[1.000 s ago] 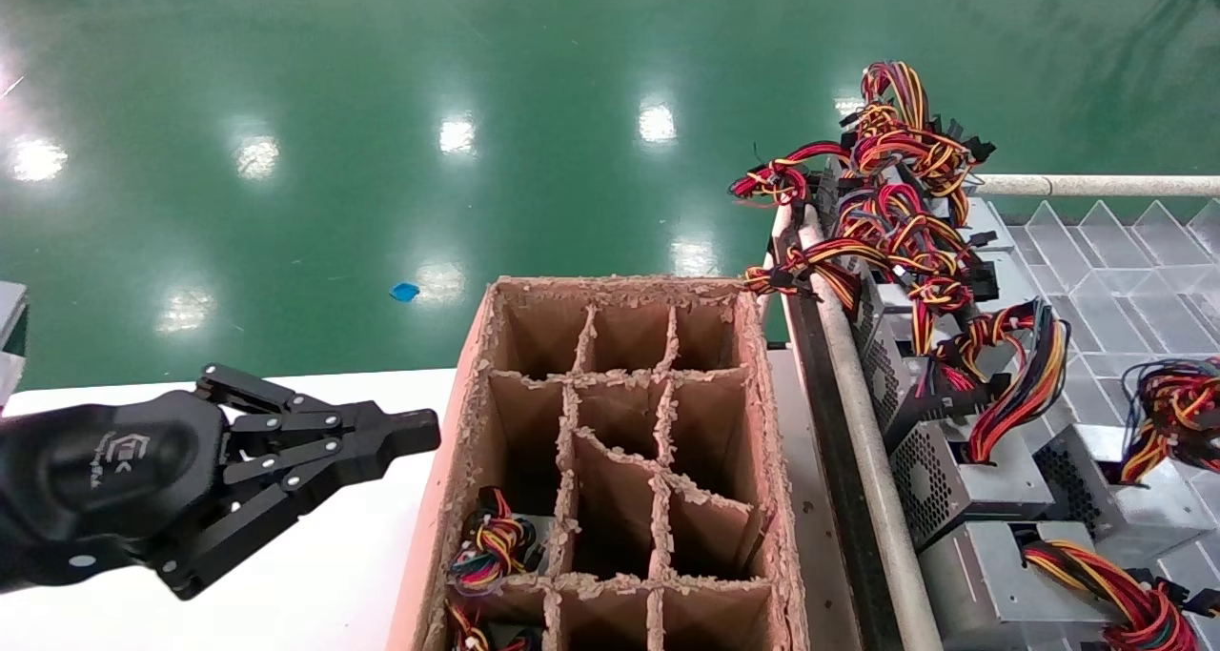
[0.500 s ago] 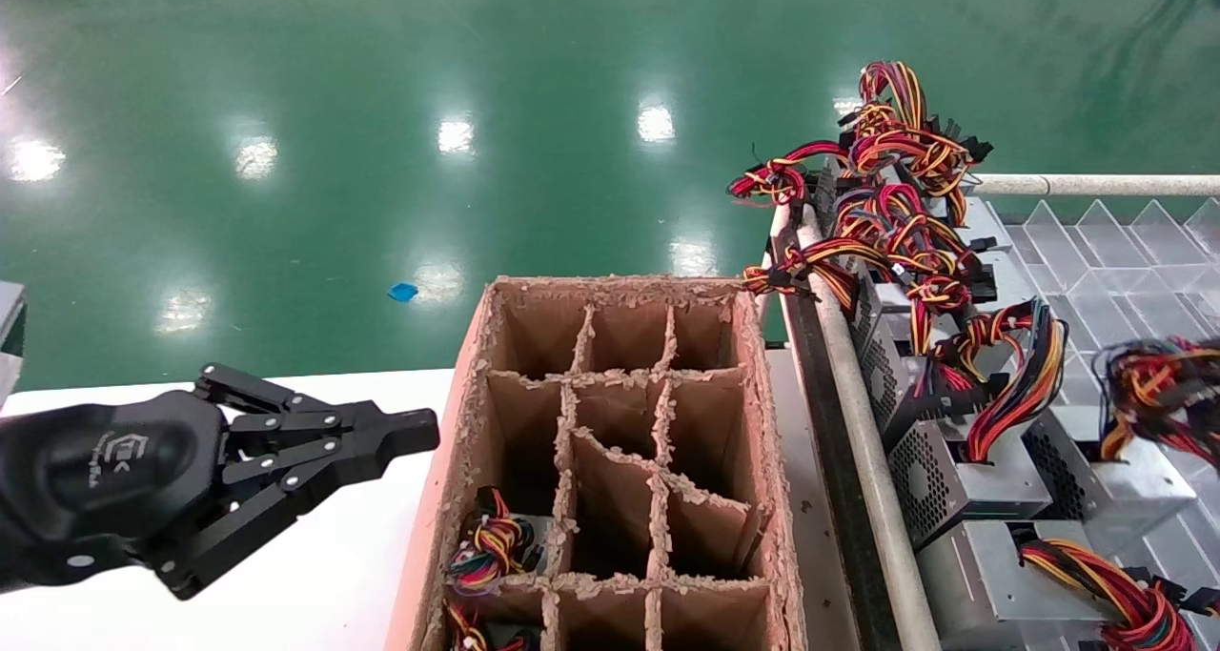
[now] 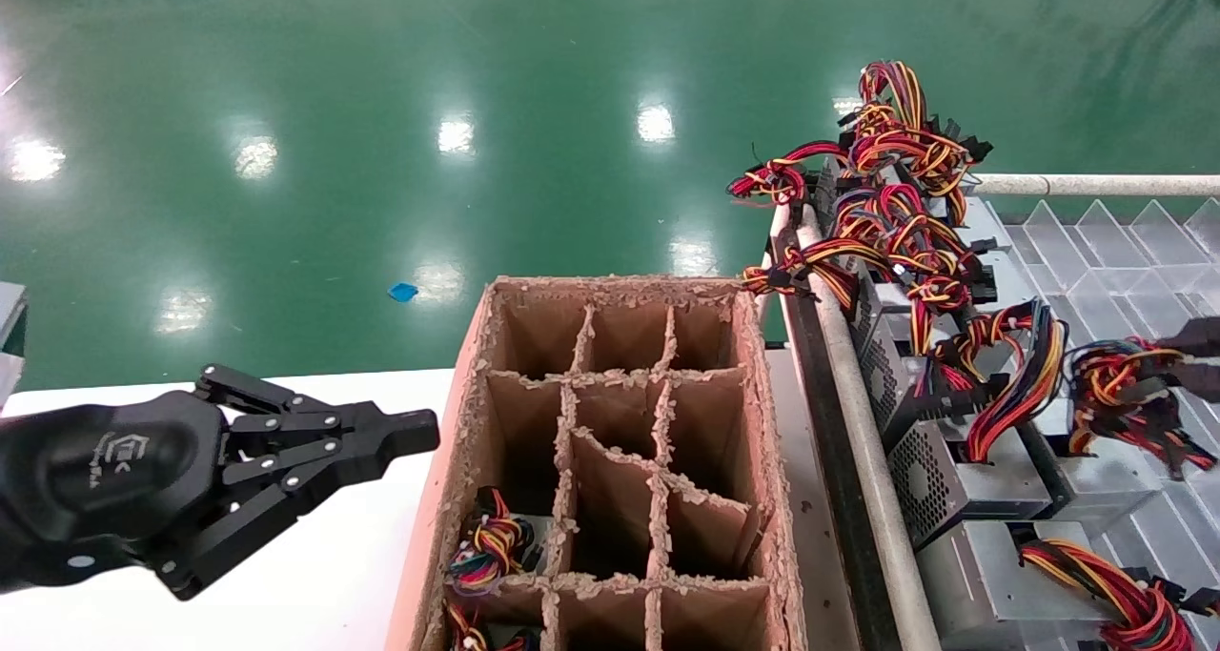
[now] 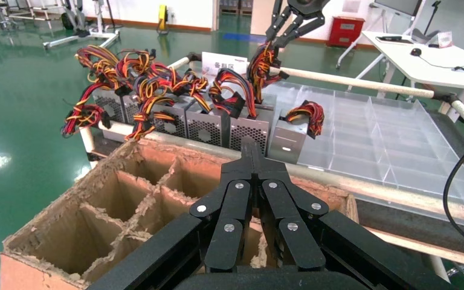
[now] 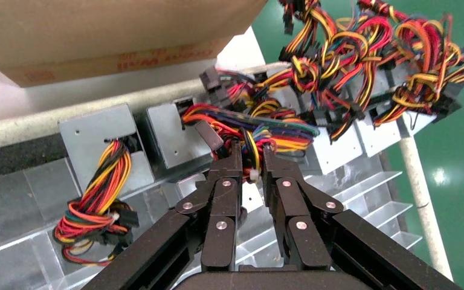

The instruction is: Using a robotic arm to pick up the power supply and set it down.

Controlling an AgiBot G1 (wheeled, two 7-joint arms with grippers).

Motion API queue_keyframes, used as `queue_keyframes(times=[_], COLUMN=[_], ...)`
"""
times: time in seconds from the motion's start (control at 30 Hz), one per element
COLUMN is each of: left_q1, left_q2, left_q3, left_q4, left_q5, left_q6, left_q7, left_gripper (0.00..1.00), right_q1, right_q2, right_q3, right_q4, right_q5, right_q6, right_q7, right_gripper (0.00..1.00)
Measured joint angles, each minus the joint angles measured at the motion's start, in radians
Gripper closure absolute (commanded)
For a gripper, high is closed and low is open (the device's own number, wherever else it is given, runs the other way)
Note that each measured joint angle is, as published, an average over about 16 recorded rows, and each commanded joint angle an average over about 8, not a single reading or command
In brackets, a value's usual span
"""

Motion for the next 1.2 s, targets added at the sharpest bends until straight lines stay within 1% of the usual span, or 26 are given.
queue_keyframes(times=[0.3, 0.7, 0.93, 1.13, 1.2], left_q1=[0.0, 0.0, 0.0, 0.0, 0.0], left_q2=[0.0, 0.0, 0.0, 0.0, 0.0], left_q3=[0.0, 0.0, 0.0, 0.0, 0.0], left_q4=[0.0, 0.0, 0.0, 0.0, 0.0], left_q5=[0.0, 0.0, 0.0, 0.0, 0.0], left_q6=[0.0, 0.0, 0.0, 0.0, 0.0], left_q7=[0.0, 0.0, 0.0, 0.0, 0.0], left_gripper=[1.0, 1.0, 1.0, 1.0, 0.76], right_q1=[0.003, -0.02, -0.107, -0.234, -0.287], right_q2=[-0.014, -0.021, -0.038, -0.063, -0.073], right_q3=[0.007, 0.04, 0.106, 0.218, 0.266], right_q4=[0.012, 0.021, 0.016, 0.017, 0.019], right_q5=[0.012, 0.143, 0.193, 0.215, 0.222], right_q6=[0.01, 0.037, 0.048, 0.045, 0.042], right_q7=[0.008, -0.059, -0.087, -0.086, -0.084], right_gripper=[0.0, 0.0, 0.0, 0.0, 0.0])
